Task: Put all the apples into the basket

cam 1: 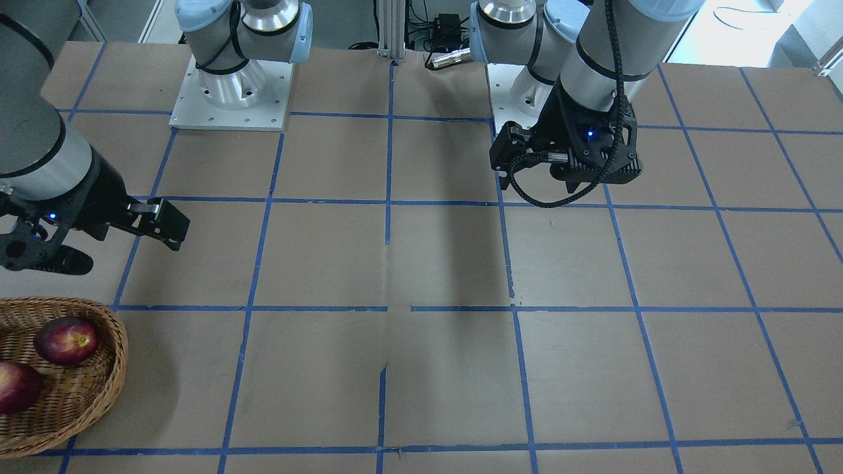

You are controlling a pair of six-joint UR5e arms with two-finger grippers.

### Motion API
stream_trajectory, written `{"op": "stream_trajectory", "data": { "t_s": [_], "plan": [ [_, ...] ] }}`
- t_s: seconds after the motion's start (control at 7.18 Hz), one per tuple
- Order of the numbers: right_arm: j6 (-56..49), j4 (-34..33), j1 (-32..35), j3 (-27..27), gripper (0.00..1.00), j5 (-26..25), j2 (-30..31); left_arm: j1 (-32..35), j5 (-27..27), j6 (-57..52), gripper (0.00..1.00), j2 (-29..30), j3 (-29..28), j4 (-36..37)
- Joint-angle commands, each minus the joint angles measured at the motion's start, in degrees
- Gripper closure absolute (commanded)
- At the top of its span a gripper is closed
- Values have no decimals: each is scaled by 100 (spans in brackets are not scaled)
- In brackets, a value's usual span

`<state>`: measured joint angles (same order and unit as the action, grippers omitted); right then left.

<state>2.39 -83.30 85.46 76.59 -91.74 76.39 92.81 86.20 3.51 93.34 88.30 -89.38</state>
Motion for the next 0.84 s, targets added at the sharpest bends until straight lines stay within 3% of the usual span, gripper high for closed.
{"op": "stream_trajectory", "data": {
  "t_s": [0.0, 0.28, 0.42, 0.7],
  "plan": [
    [51, 375, 76, 494, 0, 69, 742, 0, 2, 0, 0, -9, 12, 0],
    [51, 228, 93, 1573, 0, 69, 1455, 0, -6, 0, 0, -26, 38, 0],
    [121, -339, 111, 1848, 0, 86, 1623, 0, -6, 9, 0, -26, 38, 0],
    [148, -459, 286, 1834, 0, 78, 1634, 0, -6, 0, 0, -26, 38, 0]
  ]
}}
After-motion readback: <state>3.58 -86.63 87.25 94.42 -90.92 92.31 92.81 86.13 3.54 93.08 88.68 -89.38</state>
